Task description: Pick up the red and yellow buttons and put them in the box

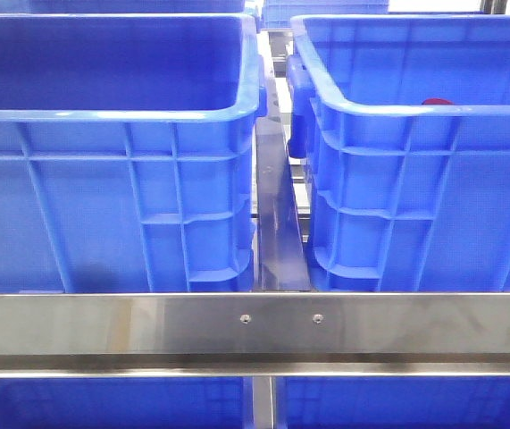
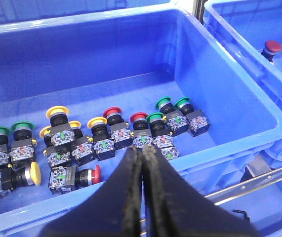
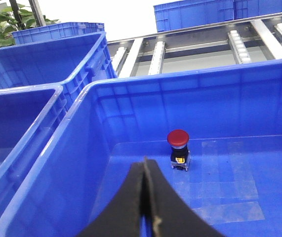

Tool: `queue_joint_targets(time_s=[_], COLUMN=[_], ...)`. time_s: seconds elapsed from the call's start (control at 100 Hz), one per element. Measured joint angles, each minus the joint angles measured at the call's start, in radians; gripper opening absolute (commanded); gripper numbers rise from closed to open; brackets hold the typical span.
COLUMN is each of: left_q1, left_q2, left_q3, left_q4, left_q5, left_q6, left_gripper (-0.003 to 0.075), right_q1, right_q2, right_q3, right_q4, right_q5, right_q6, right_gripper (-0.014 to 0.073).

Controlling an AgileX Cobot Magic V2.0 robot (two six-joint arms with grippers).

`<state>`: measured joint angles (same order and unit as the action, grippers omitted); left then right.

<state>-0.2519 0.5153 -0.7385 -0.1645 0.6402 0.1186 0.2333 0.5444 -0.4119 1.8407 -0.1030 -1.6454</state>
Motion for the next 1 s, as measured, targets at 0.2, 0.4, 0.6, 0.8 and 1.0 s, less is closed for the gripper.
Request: queue_joint_targets(time_s=[0.2, 0.4, 0.6, 0.8, 1.0], left_q1=[0.000, 0.000, 0.000, 0.000, 0.010], left_q2=[0.000, 0.000, 0.002, 0.109, 0.366], left_q3=[0.000, 0.026, 0.067, 0.049, -0.073], left_q4=[0.000, 0.000, 0.000, 0.000, 0.026], left_q5=[0.000, -0.040, -0.100, -0.138, -0.132], left_q6=[0.000, 0.000, 0.000, -0.009, -0.087], left_gripper=[0.0245, 0.0518, 0.0517, 0.0517, 0.0517], right_q1=[0.000, 0.000, 0.000, 0.000, 0.000], right_q2=[0.000, 0.000, 0.000, 0.000, 0.000], right_q3=[0.000, 0.000, 0.000, 0.000, 0.000], right_q4=[0.000, 0.000, 0.000, 0.000, 0.000], right_q5=[0.000, 0.002, 0.002, 0.002, 0.002], right_q6=[0.000, 0.000, 0.000, 0.000, 0.000], right_gripper=[-0.0067, -0.0067, -0.0067, -0.0067, -0.0067])
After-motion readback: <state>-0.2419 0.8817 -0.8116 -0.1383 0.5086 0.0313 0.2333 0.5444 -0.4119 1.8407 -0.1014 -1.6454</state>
